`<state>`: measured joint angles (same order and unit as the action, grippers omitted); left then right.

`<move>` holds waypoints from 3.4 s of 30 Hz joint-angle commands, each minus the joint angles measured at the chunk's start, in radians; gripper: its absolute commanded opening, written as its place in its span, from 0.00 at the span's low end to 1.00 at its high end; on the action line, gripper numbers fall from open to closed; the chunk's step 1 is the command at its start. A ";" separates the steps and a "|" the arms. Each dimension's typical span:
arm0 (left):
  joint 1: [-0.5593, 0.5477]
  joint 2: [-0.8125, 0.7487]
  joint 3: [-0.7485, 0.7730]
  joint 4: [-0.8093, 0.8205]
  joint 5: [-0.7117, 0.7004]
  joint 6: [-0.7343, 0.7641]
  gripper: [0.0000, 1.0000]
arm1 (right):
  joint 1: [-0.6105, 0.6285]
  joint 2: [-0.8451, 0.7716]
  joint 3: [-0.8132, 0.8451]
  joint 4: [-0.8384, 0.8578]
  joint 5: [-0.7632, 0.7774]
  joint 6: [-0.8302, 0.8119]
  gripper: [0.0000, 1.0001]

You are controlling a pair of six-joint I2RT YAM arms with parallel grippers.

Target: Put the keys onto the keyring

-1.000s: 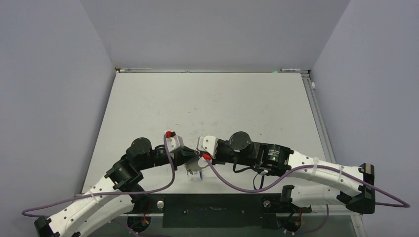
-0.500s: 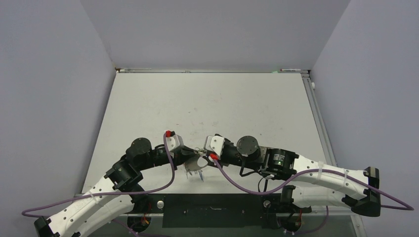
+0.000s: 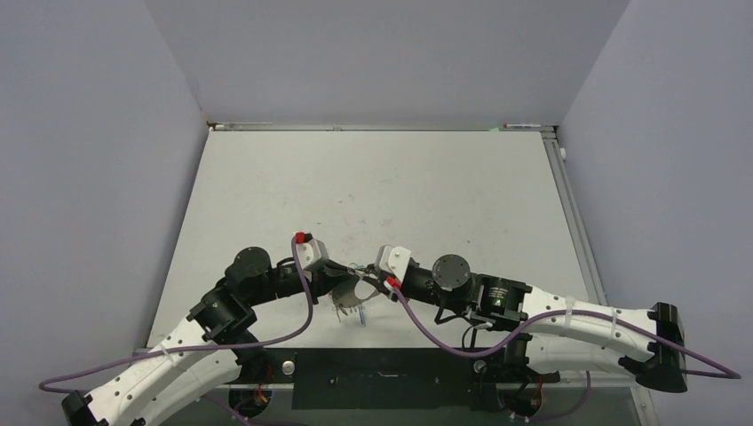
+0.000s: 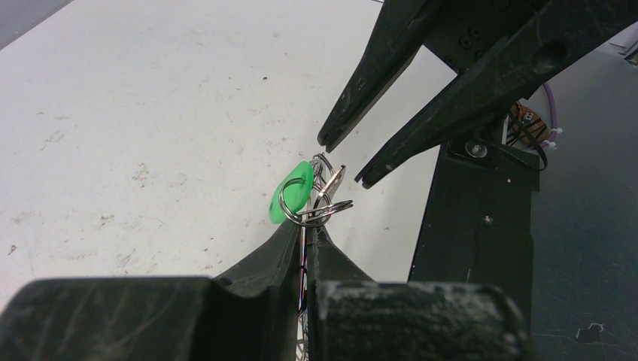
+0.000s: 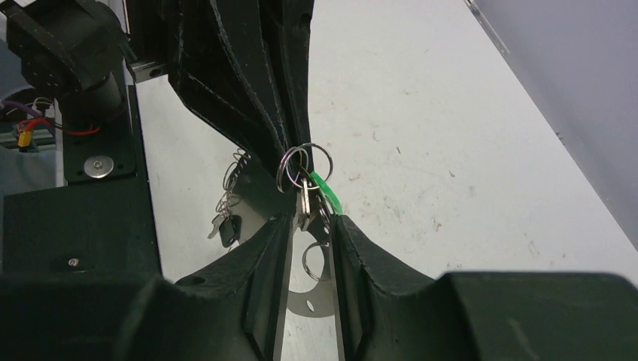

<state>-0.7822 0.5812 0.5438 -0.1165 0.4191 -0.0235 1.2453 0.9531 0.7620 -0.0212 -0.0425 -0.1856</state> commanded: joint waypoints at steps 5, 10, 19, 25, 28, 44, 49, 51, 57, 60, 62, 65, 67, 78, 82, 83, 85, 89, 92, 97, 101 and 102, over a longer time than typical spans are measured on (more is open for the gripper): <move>0.011 -0.017 0.047 0.072 -0.009 -0.017 0.00 | 0.011 0.050 0.020 0.111 -0.032 0.011 0.23; 0.015 -0.017 0.047 0.072 -0.008 -0.016 0.00 | 0.010 0.053 0.020 0.115 -0.030 0.008 0.20; 0.017 -0.017 0.045 0.077 -0.003 -0.019 0.00 | 0.011 0.090 0.029 0.116 -0.030 -0.001 0.12; 0.018 -0.016 0.045 0.075 -0.003 -0.019 0.00 | 0.013 0.102 0.044 0.108 -0.018 -0.020 0.05; 0.019 -0.012 0.047 0.070 -0.003 -0.017 0.00 | 0.014 0.106 0.070 0.078 0.017 -0.042 0.05; 0.020 0.009 0.054 0.044 0.010 -0.004 0.00 | 0.023 0.139 0.251 -0.114 0.131 -0.162 0.05; 0.018 0.020 0.058 0.040 0.022 -0.005 0.00 | 0.026 0.151 0.295 -0.148 0.137 -0.190 0.05; 0.019 0.023 0.059 0.037 0.025 -0.005 0.00 | 0.027 0.161 0.314 -0.161 0.137 -0.201 0.05; 0.019 0.039 0.063 0.028 0.030 -0.003 0.00 | 0.035 0.191 0.365 -0.174 0.138 -0.233 0.05; 0.019 0.049 0.067 0.018 0.029 -0.004 0.00 | 0.040 0.203 0.391 -0.189 0.137 -0.246 0.05; 0.019 0.053 0.070 0.014 0.026 -0.002 0.00 | 0.043 0.207 0.406 -0.202 0.129 -0.252 0.05; 0.020 0.058 0.072 0.010 0.019 -0.002 0.00 | 0.045 0.214 0.430 -0.229 0.119 -0.259 0.05; 0.020 0.060 0.074 0.008 0.018 -0.002 0.00 | 0.045 0.224 0.446 -0.247 0.123 -0.261 0.05; 0.020 0.046 0.075 0.008 0.005 -0.005 0.41 | 0.048 0.263 0.413 -0.216 0.278 -0.290 0.05; 0.020 0.020 0.066 0.010 -0.023 0.003 0.64 | 0.053 0.264 0.401 -0.206 0.293 -0.303 0.05; 0.021 0.010 0.063 0.014 -0.026 0.003 0.66 | 0.053 0.263 0.396 -0.200 0.292 -0.305 0.05; 0.020 -0.003 0.057 0.018 -0.036 0.012 0.67 | 0.054 0.254 0.386 -0.186 0.291 -0.310 0.05; 0.023 -0.025 0.054 0.014 -0.087 0.018 0.68 | 0.055 0.241 0.353 -0.136 0.309 -0.328 0.05; 0.025 -0.044 0.052 0.008 -0.178 0.050 0.70 | 0.055 0.245 0.326 -0.090 0.378 -0.338 0.05; 0.029 -0.091 0.034 0.012 -0.329 0.085 0.73 | 0.053 0.287 0.309 -0.071 0.448 -0.344 0.05; 0.037 -0.128 0.020 0.014 -0.505 0.099 0.75 | 0.025 0.336 0.299 -0.058 0.480 -0.333 0.05; 0.040 -0.133 0.018 0.010 -0.556 0.101 0.76 | 0.004 0.348 0.299 -0.058 0.472 -0.323 0.05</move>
<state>-0.7555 0.4728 0.5724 -0.1238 0.0887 0.0486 1.2884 1.2621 1.0660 -0.1619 0.3630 -0.5152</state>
